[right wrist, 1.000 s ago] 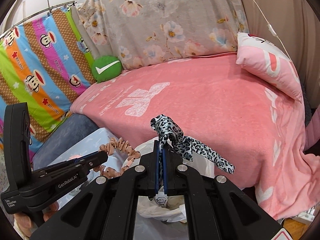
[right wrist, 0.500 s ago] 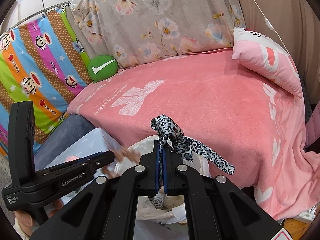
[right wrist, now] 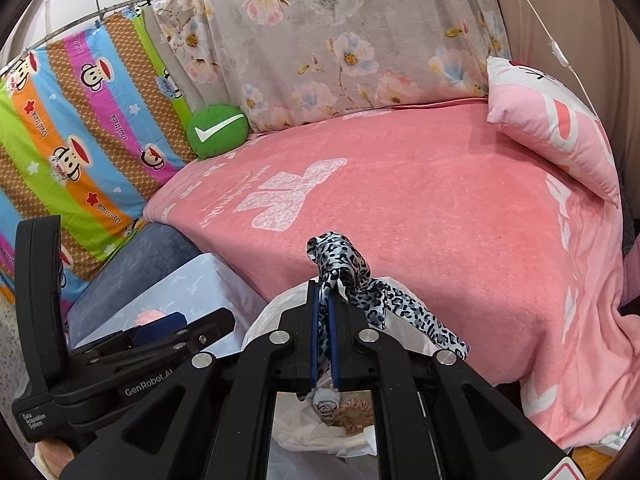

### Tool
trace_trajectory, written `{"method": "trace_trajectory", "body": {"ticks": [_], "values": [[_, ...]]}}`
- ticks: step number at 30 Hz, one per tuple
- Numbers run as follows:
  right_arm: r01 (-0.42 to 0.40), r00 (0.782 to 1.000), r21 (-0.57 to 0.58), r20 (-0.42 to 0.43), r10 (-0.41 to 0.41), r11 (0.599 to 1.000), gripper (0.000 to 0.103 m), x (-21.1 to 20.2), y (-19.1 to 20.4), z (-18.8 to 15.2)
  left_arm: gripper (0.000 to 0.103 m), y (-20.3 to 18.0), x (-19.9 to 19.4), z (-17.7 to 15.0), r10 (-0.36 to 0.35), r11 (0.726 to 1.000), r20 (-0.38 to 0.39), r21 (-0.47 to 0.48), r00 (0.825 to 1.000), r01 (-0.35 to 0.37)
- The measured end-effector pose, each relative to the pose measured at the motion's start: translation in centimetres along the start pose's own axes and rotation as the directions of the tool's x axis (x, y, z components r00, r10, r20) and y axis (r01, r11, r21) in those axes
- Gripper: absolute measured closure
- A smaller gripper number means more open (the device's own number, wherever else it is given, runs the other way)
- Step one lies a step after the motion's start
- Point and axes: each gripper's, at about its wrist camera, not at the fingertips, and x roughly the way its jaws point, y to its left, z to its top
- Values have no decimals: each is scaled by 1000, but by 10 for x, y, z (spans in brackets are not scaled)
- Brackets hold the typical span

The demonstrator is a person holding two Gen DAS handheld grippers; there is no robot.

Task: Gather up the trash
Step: 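Open both tools to drop the scrunchie and scarf into the bin, then move both open tools back over the remaining gloves and pink cloths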

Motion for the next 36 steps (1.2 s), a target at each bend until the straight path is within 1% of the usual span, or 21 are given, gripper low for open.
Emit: {"method": "trace_trajectory", "body": {"ticks": [1,3,4,5,6,7,9,15,19,24,26,36], "values": [[0,1000,2,1,0,1000,94,1,1,1,37,1,0,0,1,1000,0,-3,1000,-1],[0,1000,4,-2,0,1000,87,4,3,1,36,4,0,0,5,1000,-1,-9,1000,-5],[2,1000,4,0,-2,1000,85,5,5,2,36,6,-1,0,7,1000,0,-14,1000,-7],[1,1000,4,2,-1,1000,81,5,6,2,34,8,-1,0,11,1000,1,-19,1000,-11],[0,1000,6,5,0,1000,76,5,6,2,29,10,-1,0,16,1000,2,-24,1000,-16],[-1,1000,6,7,1,1000,74,5,7,2,28,12,-1,0,23,999,5,-31,1000,-23],[-1,1000,4,5,1,1000,72,4,9,2,26,15,-2,-1,29,999,8,-39,1000,-28],[-5,1000,-7,-5,5,1000,66,2,15,-1,26,21,-5,-5,37,998,8,-44,999,-37],[0,1000,-10,-25,0,1000,66,2,20,-7,26,25,-11,-8,53,998,25,-32,998,-52],[-6,999,-25,-41,5,1000,66,2,28,-15,26,33,-17,-10,65,997,37,-41,997,-63],[-9,999,-31,-47,8,999,66,2,31,-18,26,34,-18,-12,82,996,43,-37,996,-80],[-27,997,-53,-80,23,998,66,3,44,-28,26,47,-25,-21,111,992,37,-61,993,-109]]}}
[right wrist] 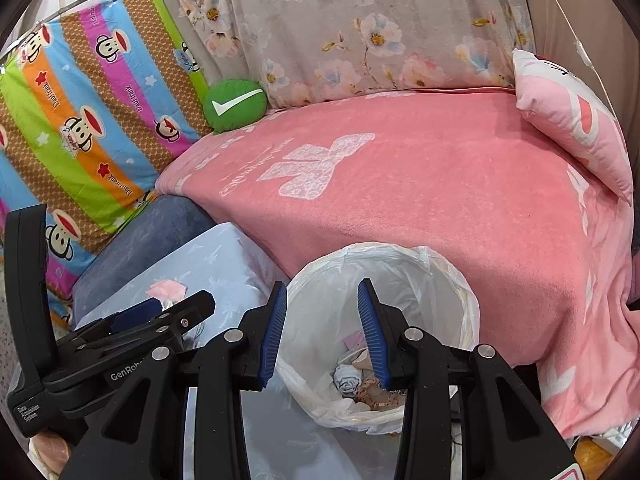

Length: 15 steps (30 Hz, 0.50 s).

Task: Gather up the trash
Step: 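Move both open tools back over the remaining gloves and pink cloths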

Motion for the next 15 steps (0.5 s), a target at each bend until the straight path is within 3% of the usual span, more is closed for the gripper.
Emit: {"method": "trace_trajectory", "body": {"ticks": [5,15], "values": [[-6,1000,-7,-5,6,1000,61,0,6,-4,26,11,-3,-3,11,1000,-2,-16,1000,-11],[-25,999,-33,-28,24,999,61,8,24,-9,26,38,-4,-12,37,997,-16,-72,999,-38]]}}
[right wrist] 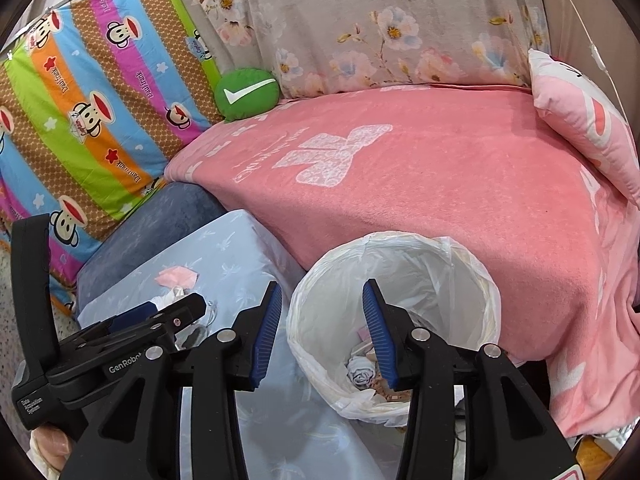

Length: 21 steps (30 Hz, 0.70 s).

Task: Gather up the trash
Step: 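Move both open tools back over the remaining gloves and pink cloths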

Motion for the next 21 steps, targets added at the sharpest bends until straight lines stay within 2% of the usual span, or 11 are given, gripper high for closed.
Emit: {"method": "trace_trajectory", "body": {"ticks": [9,21], "values": [[-32,999,-40,-32,31,999,61,12,25,-8,26,31,-3,-8,39,998,-4,-57,999,-40],[-114,988,-108,-114,102,988,61,47,82,-25,26,106,-4,-24,141,973,-45,-176,989,-146]]}}
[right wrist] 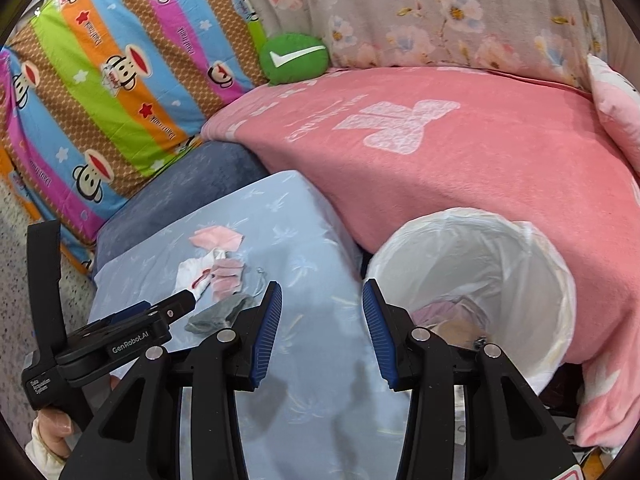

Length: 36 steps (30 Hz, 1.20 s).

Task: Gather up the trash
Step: 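Move both open tools back over the remaining gloves and pink cloths, then grasp the white glove with the left tool while the right tool grasps the pink cloth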

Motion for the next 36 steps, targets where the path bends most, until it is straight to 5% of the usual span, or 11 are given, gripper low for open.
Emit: {"method": "trace_trajectory", "body": {"ticks": [18,36], "values": [[-123,984,-129,-144,104,984,61,89,100,-7,26,105,27,9,117,980,-45,-153,992,-123],[-96,967,-131,-249,61,987,61,209,127,11,27,112,101,43,76,986,-121,-136,990,-93]]}}
